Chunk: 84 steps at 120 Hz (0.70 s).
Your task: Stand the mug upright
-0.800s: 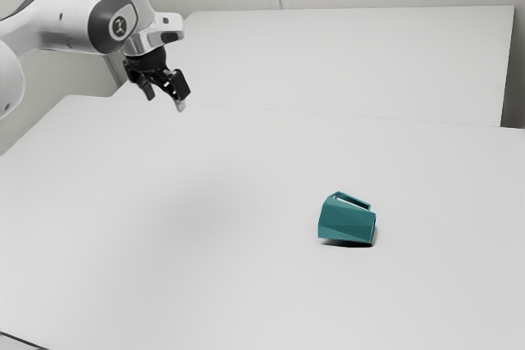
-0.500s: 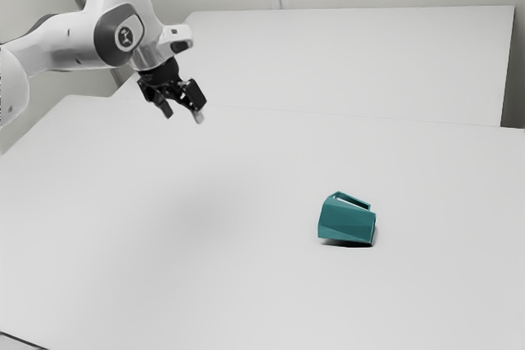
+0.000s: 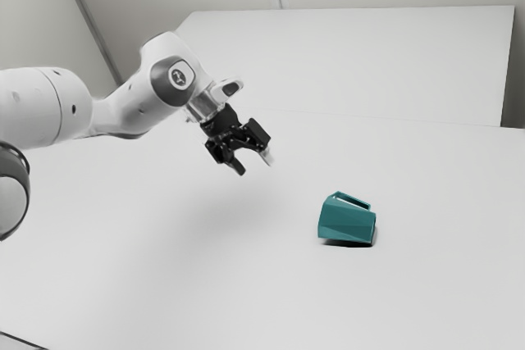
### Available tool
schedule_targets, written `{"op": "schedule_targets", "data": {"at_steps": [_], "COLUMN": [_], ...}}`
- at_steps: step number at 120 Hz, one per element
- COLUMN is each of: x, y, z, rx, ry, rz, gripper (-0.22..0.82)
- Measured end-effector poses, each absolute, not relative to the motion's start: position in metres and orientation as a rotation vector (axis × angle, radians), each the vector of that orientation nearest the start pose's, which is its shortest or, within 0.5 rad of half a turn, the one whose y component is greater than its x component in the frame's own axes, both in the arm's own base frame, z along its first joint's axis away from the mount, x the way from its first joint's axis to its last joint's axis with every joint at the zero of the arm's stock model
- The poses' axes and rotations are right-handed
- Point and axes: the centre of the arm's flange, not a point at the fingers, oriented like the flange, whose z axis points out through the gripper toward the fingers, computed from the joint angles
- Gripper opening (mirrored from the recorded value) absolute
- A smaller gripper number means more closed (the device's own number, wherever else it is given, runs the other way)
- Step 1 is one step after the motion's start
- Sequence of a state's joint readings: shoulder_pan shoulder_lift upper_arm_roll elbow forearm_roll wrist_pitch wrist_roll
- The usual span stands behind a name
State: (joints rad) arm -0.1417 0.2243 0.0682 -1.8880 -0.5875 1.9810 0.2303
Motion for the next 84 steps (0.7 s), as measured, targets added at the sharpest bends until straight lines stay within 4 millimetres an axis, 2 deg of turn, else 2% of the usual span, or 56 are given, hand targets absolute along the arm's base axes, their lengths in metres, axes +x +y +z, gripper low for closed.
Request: {"op": "schedule_targets", "data": {"at_steps": [21, 37, 66, 84], "x": [0.601, 0.602, 0.596, 0.59], "y": [-0.113, -0.127, -0.161, -0.182], "z": [0.352, 0.326, 0.303, 0.3], "rx": [2.511, 2.438, 2.364, 2.335], "ry": [-0.028, -0.023, -0.1, -0.161], "rz": [-0.146, -0.162, -0.168, -0.163], "gripper": [0.6, 0.6, 0.6, 0.6]}}
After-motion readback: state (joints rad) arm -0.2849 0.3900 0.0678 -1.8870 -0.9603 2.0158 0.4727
